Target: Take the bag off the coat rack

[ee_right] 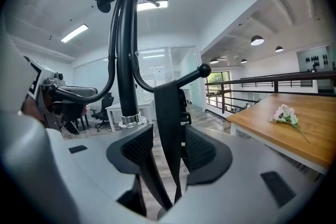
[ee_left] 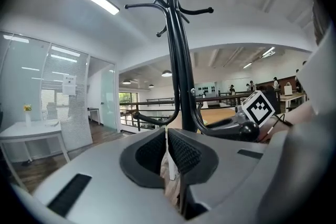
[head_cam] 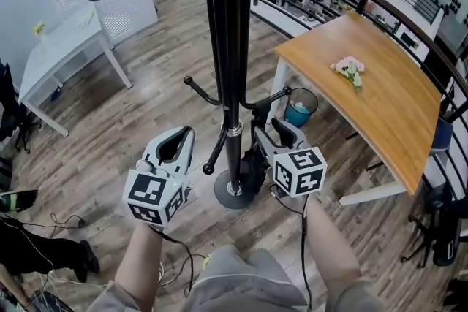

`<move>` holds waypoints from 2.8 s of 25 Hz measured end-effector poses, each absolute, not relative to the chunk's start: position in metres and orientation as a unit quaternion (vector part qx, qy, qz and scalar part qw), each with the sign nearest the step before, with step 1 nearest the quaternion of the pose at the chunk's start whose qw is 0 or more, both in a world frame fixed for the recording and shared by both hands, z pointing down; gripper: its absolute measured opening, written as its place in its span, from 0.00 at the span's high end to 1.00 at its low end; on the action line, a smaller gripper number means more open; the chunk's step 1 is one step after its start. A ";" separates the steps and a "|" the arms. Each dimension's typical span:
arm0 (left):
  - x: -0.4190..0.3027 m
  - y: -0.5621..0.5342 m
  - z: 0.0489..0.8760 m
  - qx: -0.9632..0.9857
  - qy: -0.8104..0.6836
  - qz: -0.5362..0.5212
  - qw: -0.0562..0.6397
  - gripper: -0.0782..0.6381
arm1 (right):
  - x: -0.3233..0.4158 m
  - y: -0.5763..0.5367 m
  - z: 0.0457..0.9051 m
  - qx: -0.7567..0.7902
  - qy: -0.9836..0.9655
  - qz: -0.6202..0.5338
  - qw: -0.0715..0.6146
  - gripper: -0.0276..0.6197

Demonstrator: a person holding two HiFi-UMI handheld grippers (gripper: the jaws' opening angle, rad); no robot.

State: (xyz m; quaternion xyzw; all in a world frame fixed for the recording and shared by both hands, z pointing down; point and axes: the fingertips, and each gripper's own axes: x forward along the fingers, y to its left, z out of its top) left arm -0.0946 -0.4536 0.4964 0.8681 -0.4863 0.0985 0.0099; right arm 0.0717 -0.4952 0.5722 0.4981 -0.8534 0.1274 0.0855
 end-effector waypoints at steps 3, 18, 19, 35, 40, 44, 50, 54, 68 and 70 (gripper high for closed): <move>-0.099 -0.456 0.505 0.866 -0.490 0.100 0.012 0.85 | 0.068 -0.504 0.582 0.505 -0.848 0.134 0.091 0.67; -0.101 -0.443 0.485 0.869 -0.485 0.099 -0.001 0.85 | 0.078 -0.490 0.538 0.521 -0.841 0.134 0.052 0.91; -0.102 -0.443 0.479 0.869 -0.485 0.098 -0.003 0.85 | 0.080 -0.490 0.530 0.524 -0.840 0.134 0.051 0.91; -0.072 -0.436 0.379 0.891 -0.446 0.082 -0.020 0.85 | 0.133 -0.481 0.407 0.559 -0.820 0.119 0.026 0.91; -0.054 -0.436 0.355 0.903 -0.424 0.068 -0.027 0.85 | 0.151 -0.466 0.359 0.572 -0.814 0.100 -0.002 0.91; -0.039 -0.432 0.329 0.912 -0.405 0.053 -0.040 0.85 | 0.168 -0.446 0.317 0.584 -0.808 0.076 -0.014 0.91; -0.005 -0.415 0.291 0.927 -0.367 0.023 -0.068 0.85 | 0.208 -0.400 0.265 0.611 -0.790 0.045 -0.038 0.91; 0.023 -0.392 0.270 0.939 -0.333 0.010 -0.083 0.85 | 0.233 -0.358 0.240 0.627 -0.777 0.025 -0.045 0.91; 0.133 -0.312 0.305 0.976 -0.205 0.037 -0.068 0.85 | 0.306 -0.206 0.277 0.726 -0.687 0.005 0.019 0.91; 0.147 -0.301 0.316 0.979 -0.189 0.046 -0.063 0.85 | 0.313 -0.186 0.286 0.736 -0.676 0.004 0.029 0.91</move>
